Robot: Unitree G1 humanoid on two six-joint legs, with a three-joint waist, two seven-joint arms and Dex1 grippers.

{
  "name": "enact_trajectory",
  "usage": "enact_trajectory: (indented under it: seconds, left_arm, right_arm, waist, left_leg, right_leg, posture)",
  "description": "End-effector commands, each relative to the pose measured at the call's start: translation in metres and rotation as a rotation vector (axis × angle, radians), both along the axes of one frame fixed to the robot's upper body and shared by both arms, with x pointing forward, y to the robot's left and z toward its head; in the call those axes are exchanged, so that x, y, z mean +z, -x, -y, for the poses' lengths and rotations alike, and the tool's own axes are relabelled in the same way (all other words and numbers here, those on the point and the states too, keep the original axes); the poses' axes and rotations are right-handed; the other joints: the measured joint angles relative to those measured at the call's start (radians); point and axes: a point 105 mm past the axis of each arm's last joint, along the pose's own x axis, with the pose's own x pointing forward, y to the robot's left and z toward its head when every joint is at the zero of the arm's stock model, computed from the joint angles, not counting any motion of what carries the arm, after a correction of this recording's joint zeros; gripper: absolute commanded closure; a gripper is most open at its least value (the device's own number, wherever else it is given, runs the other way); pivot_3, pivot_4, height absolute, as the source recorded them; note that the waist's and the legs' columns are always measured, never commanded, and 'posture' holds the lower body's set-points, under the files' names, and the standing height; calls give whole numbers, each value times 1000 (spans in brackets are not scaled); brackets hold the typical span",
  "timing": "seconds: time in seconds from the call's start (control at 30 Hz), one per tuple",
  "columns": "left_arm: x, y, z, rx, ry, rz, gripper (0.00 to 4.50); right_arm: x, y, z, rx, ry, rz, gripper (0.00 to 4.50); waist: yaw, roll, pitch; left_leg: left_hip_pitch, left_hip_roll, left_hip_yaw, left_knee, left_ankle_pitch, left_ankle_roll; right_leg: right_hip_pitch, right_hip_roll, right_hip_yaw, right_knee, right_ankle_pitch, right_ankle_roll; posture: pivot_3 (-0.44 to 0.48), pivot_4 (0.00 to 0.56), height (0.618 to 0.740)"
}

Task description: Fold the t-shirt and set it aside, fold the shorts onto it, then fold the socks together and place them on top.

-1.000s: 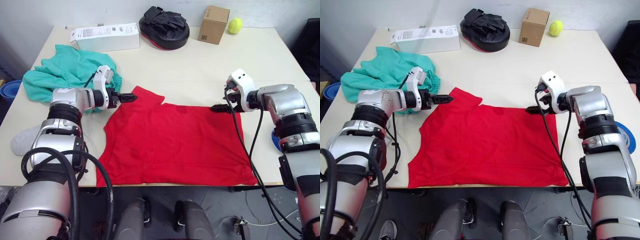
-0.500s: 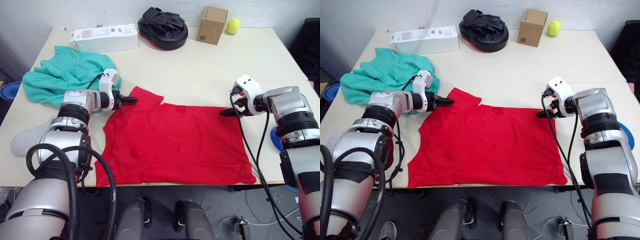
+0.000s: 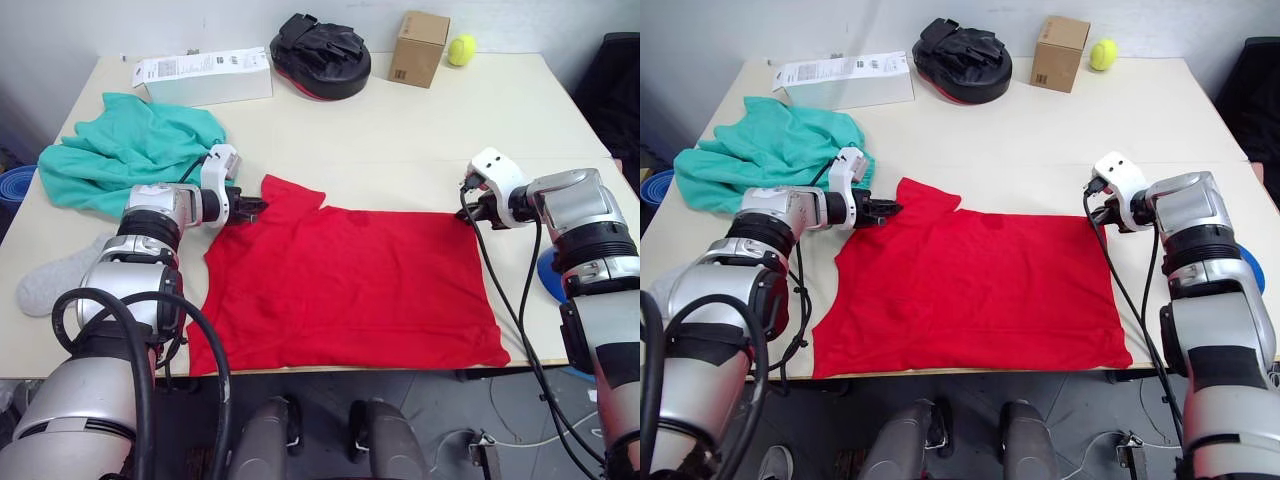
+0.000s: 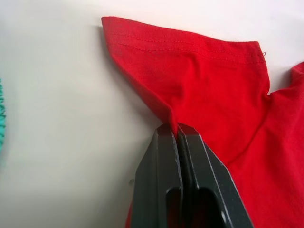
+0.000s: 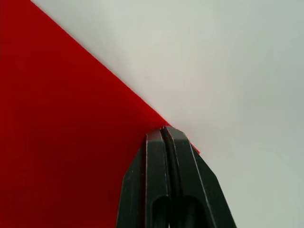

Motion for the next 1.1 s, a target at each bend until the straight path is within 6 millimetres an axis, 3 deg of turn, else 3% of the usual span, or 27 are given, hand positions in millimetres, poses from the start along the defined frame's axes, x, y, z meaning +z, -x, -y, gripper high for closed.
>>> enact_trajectory:
  seconds: [0.03,0.17,0.33,0.43,0.6,0.83,0.93,1.1]
  left_arm:
    - [29,-4,-7,-4,73,111,4500]
    - [46,-2,-10,-40,108,173,4500]
    - [40,0,-18,-27,83,155,4500]
    - [36,0,-17,-26,69,149,4500]
    - [36,-1,-14,-36,62,152,4500]
    - [36,-1,-15,-36,59,156,4500]
    - [35,-1,-15,-35,64,155,4500]
    - [34,0,-14,-39,67,151,4500]
  right_arm:
    - [20,3,4,54,7,106,4487]
    - [23,10,2,84,-15,127,4487]
    - [27,0,7,-33,-25,158,4487]
    - [21,0,10,-57,-17,108,3875]
    - [16,2,6,-60,-54,28,2182]
    - [10,2,6,-80,-40,-18,2182]
    - [9,0,5,-82,-36,-19,2802]
    - [8,-2,3,-82,-29,-20,4489]
  waist:
    - [-3,0,0]
    - [-3,0,0]
    - [-4,0,0]
    - [-4,0,0]
    - [-3,0,0]
    - [-5,0,0]
    - [-5,0,0]
    - [-5,0,0]
  left_leg:
    - [0,0,0,0,0,0]
    - [0,0,0,0,0,0]
    - [1,0,1,0,0,0]
    - [1,0,1,0,0,0]
    - [0,0,1,0,0,0]
    - [0,0,1,0,0,0]
    - [0,0,1,0,0,0]
    - [0,0,1,0,0,0]
  right_leg:
    - [0,0,0,0,0,0]
    - [0,0,0,0,0,0]
    - [0,0,2,1,0,0]
    - [0,0,2,1,0,0]
    - [0,0,2,0,0,0]
    - [-1,0,2,1,0,0]
    - [-1,0,2,1,0,0]
    - [-1,0,2,1,0,0]
  posture:
    - [0,150,740]
    - [0,150,740]
    - [0,150,740]
    - [0,150,740]
    - [0,150,740]
    - [0,150,740]
    - [0,150,740]
    - [0,150,740]
